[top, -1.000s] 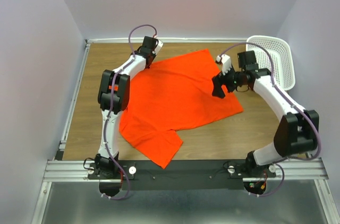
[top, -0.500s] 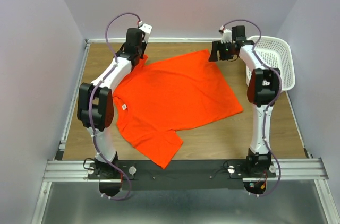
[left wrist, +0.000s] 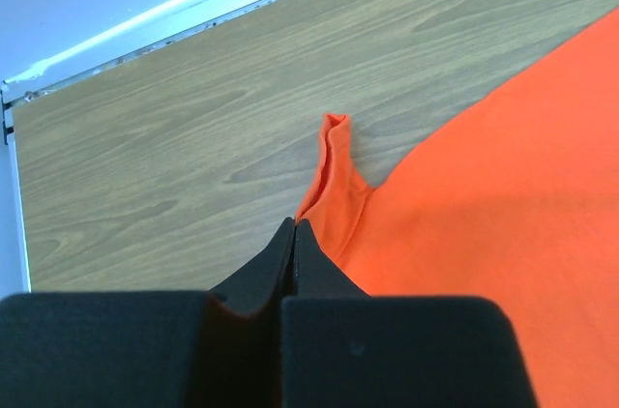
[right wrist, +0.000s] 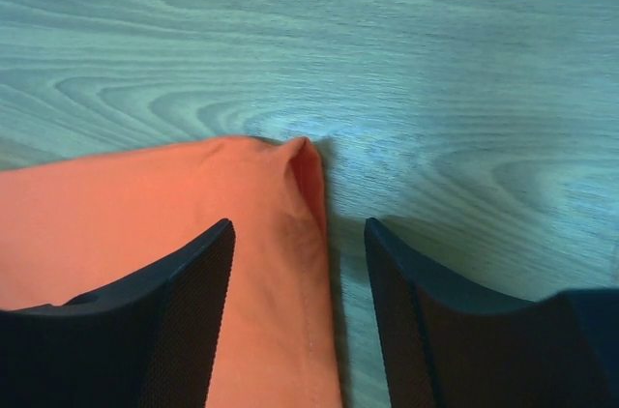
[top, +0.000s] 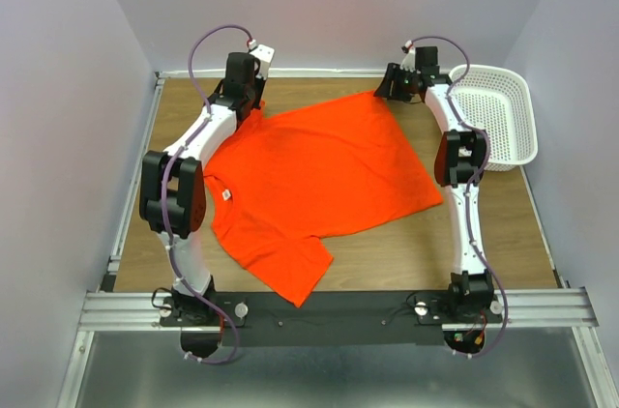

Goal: Fold and stack the t-shirts

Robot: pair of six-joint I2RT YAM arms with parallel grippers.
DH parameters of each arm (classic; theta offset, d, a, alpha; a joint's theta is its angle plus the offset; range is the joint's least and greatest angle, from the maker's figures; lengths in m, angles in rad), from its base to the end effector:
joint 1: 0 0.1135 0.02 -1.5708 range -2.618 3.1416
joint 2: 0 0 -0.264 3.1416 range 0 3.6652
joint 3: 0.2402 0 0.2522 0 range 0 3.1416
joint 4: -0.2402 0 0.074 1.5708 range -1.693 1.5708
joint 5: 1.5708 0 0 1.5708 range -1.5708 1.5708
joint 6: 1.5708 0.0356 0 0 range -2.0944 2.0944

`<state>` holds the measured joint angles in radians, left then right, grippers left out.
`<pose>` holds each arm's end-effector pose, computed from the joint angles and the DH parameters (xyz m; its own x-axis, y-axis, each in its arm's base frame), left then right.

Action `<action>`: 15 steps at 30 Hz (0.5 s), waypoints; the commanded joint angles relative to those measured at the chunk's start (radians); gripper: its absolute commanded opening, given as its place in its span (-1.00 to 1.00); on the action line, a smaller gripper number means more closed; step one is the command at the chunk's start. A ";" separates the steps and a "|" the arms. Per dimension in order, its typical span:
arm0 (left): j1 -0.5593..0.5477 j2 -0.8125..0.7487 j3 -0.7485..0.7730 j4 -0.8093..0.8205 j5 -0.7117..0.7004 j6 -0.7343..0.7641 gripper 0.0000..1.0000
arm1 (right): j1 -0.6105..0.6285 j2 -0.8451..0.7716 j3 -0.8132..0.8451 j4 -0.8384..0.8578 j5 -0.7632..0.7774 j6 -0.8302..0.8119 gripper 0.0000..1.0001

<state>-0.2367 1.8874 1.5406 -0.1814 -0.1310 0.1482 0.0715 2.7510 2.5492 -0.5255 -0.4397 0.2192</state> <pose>0.4360 -0.1004 0.2825 -0.4664 0.2631 -0.8445 0.1938 0.9619 0.1926 0.5929 0.0577 0.1531 -0.7303 0.1450 -0.6676 -0.2284 0.8691 0.4387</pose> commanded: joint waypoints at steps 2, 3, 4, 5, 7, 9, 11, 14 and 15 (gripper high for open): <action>0.007 -0.054 -0.008 0.019 0.041 -0.012 -1.00 | 0.005 0.059 0.022 0.022 -0.016 0.049 0.17; 0.007 -0.051 -0.007 0.019 0.042 -0.013 -1.00 | 0.005 0.062 0.022 0.025 -0.024 0.049 0.14; 0.007 -0.048 -0.007 0.019 0.045 -0.013 -1.00 | 0.005 0.068 0.023 0.033 -0.027 0.048 0.12; 0.007 -0.047 -0.008 0.019 0.048 -0.015 -1.00 | 0.007 0.073 0.026 0.039 -0.027 0.051 0.09; 0.007 -0.044 -0.008 0.019 0.053 -0.015 -1.00 | 0.007 0.082 0.037 0.053 -0.031 0.055 0.03; 0.007 -0.044 -0.011 0.019 0.053 -0.013 -1.00 | 0.007 0.088 0.042 0.065 -0.034 0.062 0.02; 0.008 -0.044 -0.011 0.017 0.053 -0.015 -1.00 | 0.007 0.093 0.046 0.085 -0.033 0.069 0.02; 0.007 -0.047 -0.013 0.017 0.054 -0.015 -1.00 | 0.005 0.114 0.059 0.108 -0.034 0.085 0.00; 0.007 -0.047 -0.013 0.016 0.054 -0.016 -1.00 | 0.005 0.119 0.062 0.111 -0.034 0.089 -0.01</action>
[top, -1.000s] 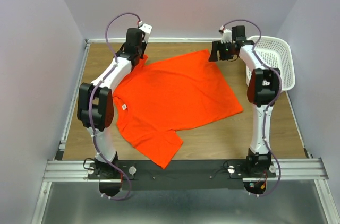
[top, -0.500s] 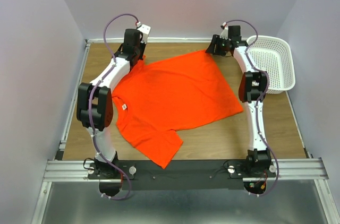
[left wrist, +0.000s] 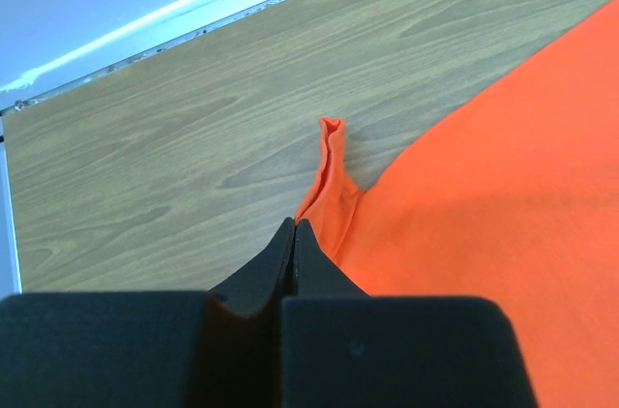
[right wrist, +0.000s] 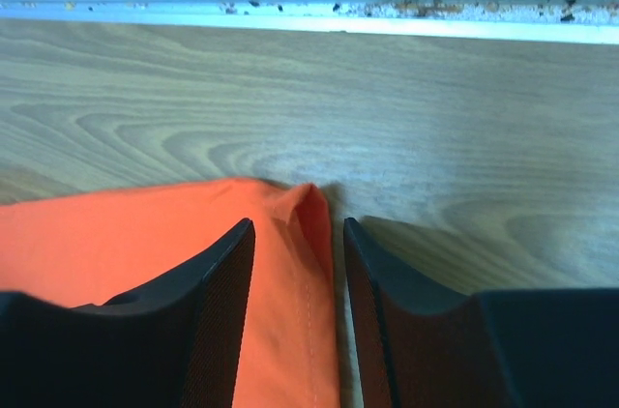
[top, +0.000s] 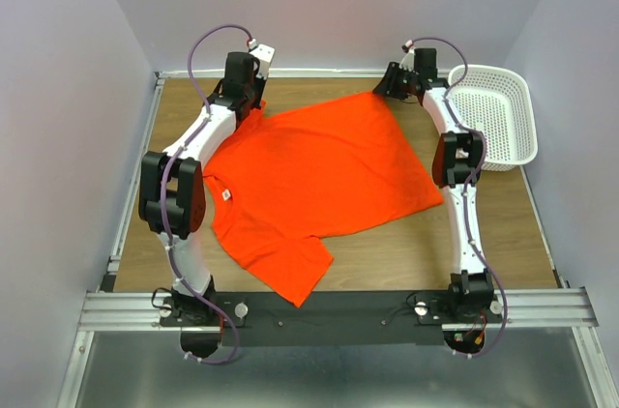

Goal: Fold and stack the t-shirts

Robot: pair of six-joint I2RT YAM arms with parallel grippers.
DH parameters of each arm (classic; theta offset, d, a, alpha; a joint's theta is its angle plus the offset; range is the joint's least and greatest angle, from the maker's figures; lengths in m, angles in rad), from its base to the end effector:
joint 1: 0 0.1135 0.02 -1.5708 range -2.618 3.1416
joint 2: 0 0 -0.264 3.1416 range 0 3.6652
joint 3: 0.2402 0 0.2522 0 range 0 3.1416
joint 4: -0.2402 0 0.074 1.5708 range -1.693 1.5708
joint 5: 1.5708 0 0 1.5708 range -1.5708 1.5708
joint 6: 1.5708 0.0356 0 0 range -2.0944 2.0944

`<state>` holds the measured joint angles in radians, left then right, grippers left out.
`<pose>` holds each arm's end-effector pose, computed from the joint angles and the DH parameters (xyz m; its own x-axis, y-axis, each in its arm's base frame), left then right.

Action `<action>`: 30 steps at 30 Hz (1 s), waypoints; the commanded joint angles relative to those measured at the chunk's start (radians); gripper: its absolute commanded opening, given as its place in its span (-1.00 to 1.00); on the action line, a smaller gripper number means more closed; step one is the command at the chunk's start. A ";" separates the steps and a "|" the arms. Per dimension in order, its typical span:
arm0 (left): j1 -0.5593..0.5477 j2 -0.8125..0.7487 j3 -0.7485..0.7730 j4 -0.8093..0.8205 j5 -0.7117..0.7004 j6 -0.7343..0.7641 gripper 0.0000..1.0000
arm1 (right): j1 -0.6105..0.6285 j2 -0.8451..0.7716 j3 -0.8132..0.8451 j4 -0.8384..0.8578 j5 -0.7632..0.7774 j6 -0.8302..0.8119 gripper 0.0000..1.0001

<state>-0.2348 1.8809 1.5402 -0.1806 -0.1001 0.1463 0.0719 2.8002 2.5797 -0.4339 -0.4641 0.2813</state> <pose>0.4350 -0.1004 0.2851 -0.4577 0.2586 -0.8507 0.2162 0.9604 0.1756 0.6022 0.0593 0.1424 -0.6994 0.1985 -0.6866 -0.2335 0.8445 0.4820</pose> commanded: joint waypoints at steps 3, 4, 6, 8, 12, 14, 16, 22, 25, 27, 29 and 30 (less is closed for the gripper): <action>0.005 -0.040 -0.014 0.015 0.025 -0.014 -1.00 | 0.006 0.084 0.037 0.038 -0.025 0.038 -0.12; 0.005 -0.042 -0.015 0.015 0.025 -0.013 -1.00 | 0.006 0.085 0.039 0.041 -0.030 0.039 -0.15; 0.005 -0.040 -0.012 0.015 0.027 -0.014 -1.00 | 0.006 0.091 0.043 0.049 -0.042 0.042 -0.21; 0.006 -0.039 -0.012 0.015 0.030 -0.016 -1.00 | 0.006 0.096 0.048 0.057 -0.056 0.042 -0.35; 0.005 -0.032 -0.011 0.015 0.033 -0.016 -1.00 | 0.006 0.096 0.054 0.069 -0.090 0.032 -0.60; 0.005 -0.032 -0.009 0.015 0.036 -0.016 -1.00 | 0.005 0.084 0.053 0.075 -0.100 0.019 -0.82; 0.005 -0.037 -0.008 0.015 0.036 -0.022 -1.00 | 0.005 0.067 0.054 0.080 -0.108 0.009 -0.96; 0.011 -0.088 -0.005 0.039 0.022 -0.031 -1.00 | 0.003 -0.112 -0.013 0.113 -0.120 -0.063 -0.99; 0.022 -0.132 -0.014 0.065 0.016 -0.047 -1.00 | 0.005 -0.232 -0.082 0.126 -0.110 -0.123 -0.99; 0.031 -0.175 -0.029 0.079 0.008 -0.059 -1.00 | 0.003 -0.316 -0.133 0.126 -0.104 -0.169 -0.99; 0.037 -0.209 -0.046 0.105 0.000 -0.066 -1.00 | 0.002 -0.372 -0.170 0.126 -0.100 -0.212 -0.99; 0.041 -0.247 -0.054 0.116 -0.001 -0.073 -1.00 | 0.003 -0.396 -0.200 0.126 -0.096 -0.227 -0.99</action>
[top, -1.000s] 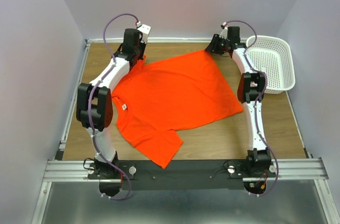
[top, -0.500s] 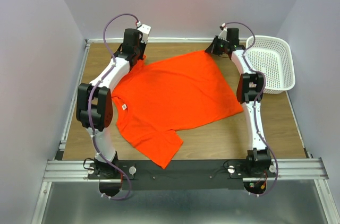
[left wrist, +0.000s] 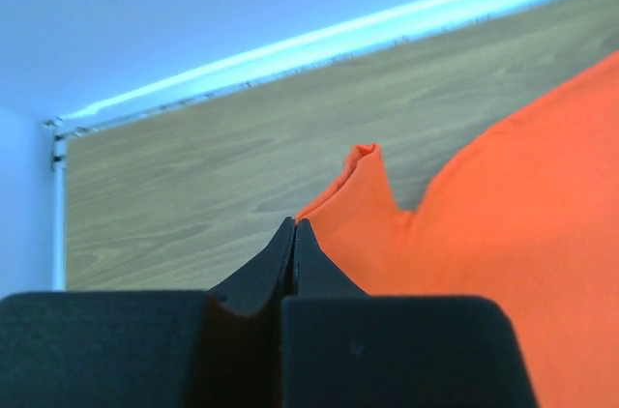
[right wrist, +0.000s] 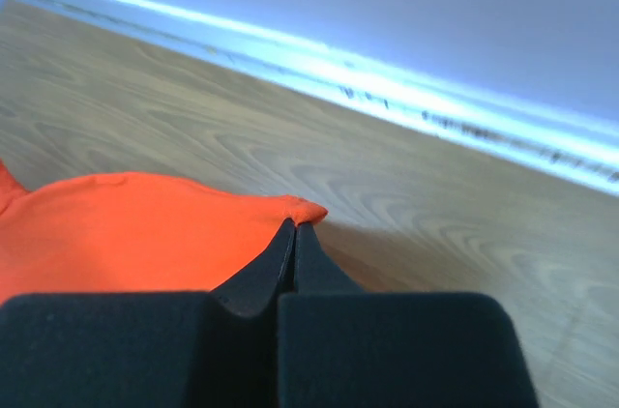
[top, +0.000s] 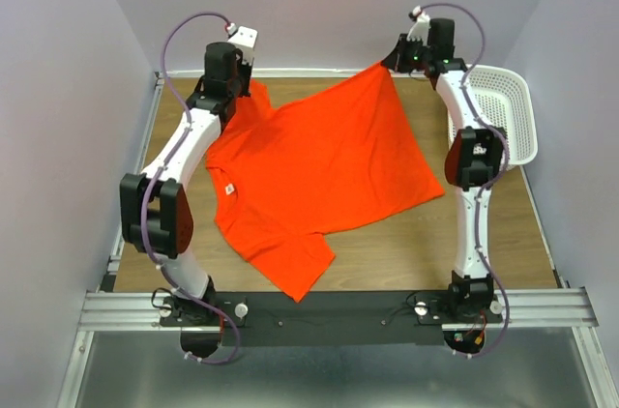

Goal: Fold and stack the t-shirts

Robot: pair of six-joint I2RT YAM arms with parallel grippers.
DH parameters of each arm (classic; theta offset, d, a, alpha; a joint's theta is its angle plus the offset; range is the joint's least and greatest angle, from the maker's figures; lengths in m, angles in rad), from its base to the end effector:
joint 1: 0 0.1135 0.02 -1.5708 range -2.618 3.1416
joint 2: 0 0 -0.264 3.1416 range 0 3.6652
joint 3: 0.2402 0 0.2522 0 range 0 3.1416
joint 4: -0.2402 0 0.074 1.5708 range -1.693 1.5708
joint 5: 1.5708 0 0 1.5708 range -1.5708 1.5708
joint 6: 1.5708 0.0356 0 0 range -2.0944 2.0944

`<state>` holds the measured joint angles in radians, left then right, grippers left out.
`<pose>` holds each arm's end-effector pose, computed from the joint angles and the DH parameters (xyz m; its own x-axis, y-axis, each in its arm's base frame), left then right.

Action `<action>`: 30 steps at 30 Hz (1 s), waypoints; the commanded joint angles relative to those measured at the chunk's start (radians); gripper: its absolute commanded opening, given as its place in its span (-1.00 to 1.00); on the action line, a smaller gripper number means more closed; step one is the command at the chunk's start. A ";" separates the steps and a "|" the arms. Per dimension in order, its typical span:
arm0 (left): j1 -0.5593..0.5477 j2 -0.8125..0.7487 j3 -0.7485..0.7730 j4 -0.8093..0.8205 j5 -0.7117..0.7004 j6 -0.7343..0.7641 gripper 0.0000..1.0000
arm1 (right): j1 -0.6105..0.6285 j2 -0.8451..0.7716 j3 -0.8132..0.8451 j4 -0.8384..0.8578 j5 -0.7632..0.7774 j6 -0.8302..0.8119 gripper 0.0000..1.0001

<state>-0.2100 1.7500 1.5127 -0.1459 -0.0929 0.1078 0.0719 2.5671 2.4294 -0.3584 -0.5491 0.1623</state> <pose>0.4122 -0.0845 0.3331 -0.3503 0.1842 -0.9184 0.1621 0.9776 0.1343 0.5814 0.0605 0.2331 -0.5524 0.0984 -0.8277 -0.4355 0.8126 0.3873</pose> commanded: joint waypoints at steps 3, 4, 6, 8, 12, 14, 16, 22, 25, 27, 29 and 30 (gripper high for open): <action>0.024 -0.177 -0.062 0.117 -0.014 -0.042 -1.00 | 0.000 -0.264 -0.098 0.049 -0.009 -0.153 -0.99; 0.027 -0.219 -0.074 0.123 -0.016 -0.045 -1.00 | 0.000 -0.289 -0.133 0.050 -0.006 -0.155 -0.99; 0.027 -0.263 -0.083 0.137 -0.021 -0.048 -1.00 | -0.001 -0.370 -0.165 0.049 -0.002 -0.199 -0.99; 0.029 -0.338 -0.098 0.141 -0.028 -0.053 -1.00 | -0.003 -0.430 -0.208 0.049 0.001 -0.225 -0.99; 0.027 -0.493 -0.121 0.212 -0.030 -0.068 -1.00 | -0.004 -0.648 -0.282 0.049 0.018 -0.270 -0.99; 0.027 -0.595 -0.128 0.252 -0.034 -0.086 -1.00 | -0.004 -0.720 -0.312 0.047 0.037 -0.288 -0.99; 0.027 -0.683 -0.118 0.273 -0.034 -0.103 -1.00 | -0.004 -0.831 -0.331 0.047 0.047 -0.300 -0.99; 0.026 -0.851 -0.056 0.334 -0.008 -0.172 -1.00 | -0.004 -1.102 -0.368 0.036 0.074 -0.325 -0.99; 0.026 -0.891 -0.033 0.351 0.030 -0.206 -1.00 | -0.004 -1.148 -0.290 -0.005 0.087 -0.310 -0.99; 0.026 -0.920 -0.017 0.370 0.064 -0.223 -1.00 | -0.004 -1.176 -0.253 -0.043 0.104 -0.296 -0.99; 0.026 -0.940 0.001 0.373 0.082 -0.241 -1.00 | -0.004 -1.188 -0.202 -0.071 0.113 -0.288 -0.99; 0.026 -0.945 0.007 0.373 0.085 -0.243 -1.00 | -0.004 -1.191 -0.194 -0.077 0.112 -0.288 -0.99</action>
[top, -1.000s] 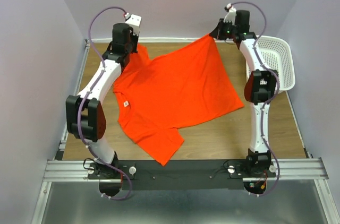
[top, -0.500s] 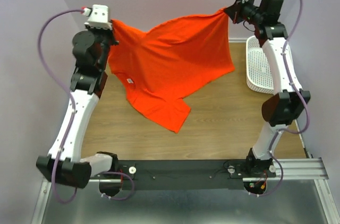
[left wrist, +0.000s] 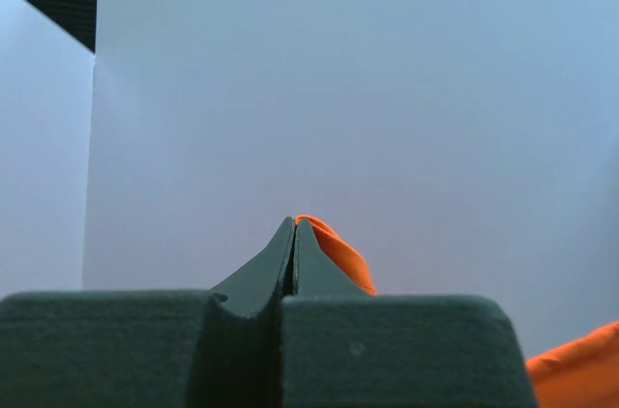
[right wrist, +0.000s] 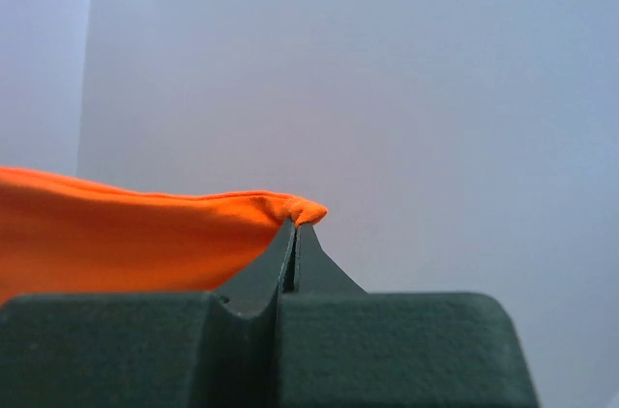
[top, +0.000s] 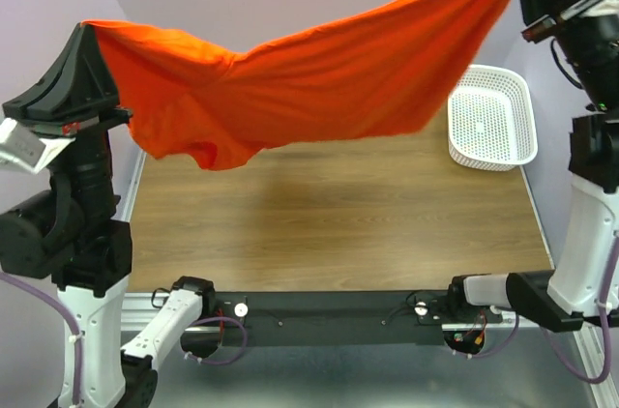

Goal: Fold and stack the t-shirts

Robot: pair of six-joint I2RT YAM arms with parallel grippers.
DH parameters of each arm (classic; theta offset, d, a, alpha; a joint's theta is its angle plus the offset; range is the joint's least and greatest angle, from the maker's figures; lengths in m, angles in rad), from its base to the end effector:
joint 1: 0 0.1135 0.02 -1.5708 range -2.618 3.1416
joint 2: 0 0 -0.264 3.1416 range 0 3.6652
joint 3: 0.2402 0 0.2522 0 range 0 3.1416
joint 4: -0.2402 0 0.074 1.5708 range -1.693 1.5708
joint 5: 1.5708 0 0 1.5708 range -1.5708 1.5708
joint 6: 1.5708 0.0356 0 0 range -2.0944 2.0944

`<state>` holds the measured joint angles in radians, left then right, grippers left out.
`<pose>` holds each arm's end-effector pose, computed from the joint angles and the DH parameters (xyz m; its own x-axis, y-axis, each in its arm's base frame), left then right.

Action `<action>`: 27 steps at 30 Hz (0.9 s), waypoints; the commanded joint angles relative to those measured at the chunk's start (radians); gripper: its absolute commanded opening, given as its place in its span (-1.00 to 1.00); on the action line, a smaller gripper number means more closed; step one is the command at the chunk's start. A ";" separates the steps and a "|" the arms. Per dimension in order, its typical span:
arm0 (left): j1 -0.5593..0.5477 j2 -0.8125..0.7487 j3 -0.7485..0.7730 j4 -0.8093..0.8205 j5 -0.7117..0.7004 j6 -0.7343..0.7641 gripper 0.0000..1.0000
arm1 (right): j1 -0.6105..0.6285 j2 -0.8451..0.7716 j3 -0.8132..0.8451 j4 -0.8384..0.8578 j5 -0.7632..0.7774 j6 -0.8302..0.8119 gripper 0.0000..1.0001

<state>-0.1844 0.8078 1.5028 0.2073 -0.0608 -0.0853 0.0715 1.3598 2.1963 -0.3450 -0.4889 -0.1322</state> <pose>0.0546 -0.0080 0.5932 0.7562 -0.2275 -0.6135 0.2112 0.9723 -0.1003 0.1756 0.0293 0.6434 0.5294 -0.0788 -0.8447 -0.4099 0.8480 -0.3359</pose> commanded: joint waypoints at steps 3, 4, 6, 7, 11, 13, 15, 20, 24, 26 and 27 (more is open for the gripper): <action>0.000 -0.012 0.022 0.018 0.056 -0.050 -1.00 | -0.004 0.002 0.020 -0.100 0.058 0.003 -0.99; 0.002 -0.013 0.017 0.015 0.056 -0.048 -1.00 | -0.003 -0.001 0.001 -0.101 0.061 -0.001 -0.99; 0.000 -0.009 -0.009 0.020 0.056 -0.045 -1.00 | -0.006 -0.005 -0.067 -0.098 0.061 -0.014 -0.99; 0.000 -0.006 -0.036 0.020 0.056 -0.044 -1.00 | -0.004 -0.008 -0.091 -0.097 0.062 -0.018 -0.99; 0.000 0.017 -0.152 0.078 0.094 -0.059 -1.00 | -0.004 -0.008 -0.240 -0.091 0.073 -0.049 -0.99; 0.000 0.060 -0.228 0.107 0.104 -0.079 -1.00 | -0.004 -0.005 -0.347 -0.078 0.082 -0.075 -0.99; 0.002 0.099 -0.289 0.144 0.115 -0.097 -1.00 | -0.004 0.007 -0.423 -0.062 0.084 -0.095 -0.99; 0.003 0.292 -0.484 0.263 0.078 -0.108 -1.00 | -0.006 0.054 -0.769 0.096 0.039 -0.112 -0.99; 0.002 0.525 -0.491 0.287 0.037 -0.082 -1.00 | -0.004 0.208 -0.871 0.213 -0.020 -0.119 -0.99; 0.005 0.677 -0.449 0.284 0.001 -0.076 -1.00 | -0.004 0.362 -0.825 0.228 -0.030 -0.113 -0.99; 0.006 0.727 -0.420 0.273 -0.013 -0.070 -1.00 | -0.006 0.422 -0.795 0.228 -0.039 -0.109 -0.99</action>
<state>-0.1844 1.4212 1.0130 0.4152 0.0025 -0.1719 0.0708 1.6421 1.3502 -0.2184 -0.4728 -0.2314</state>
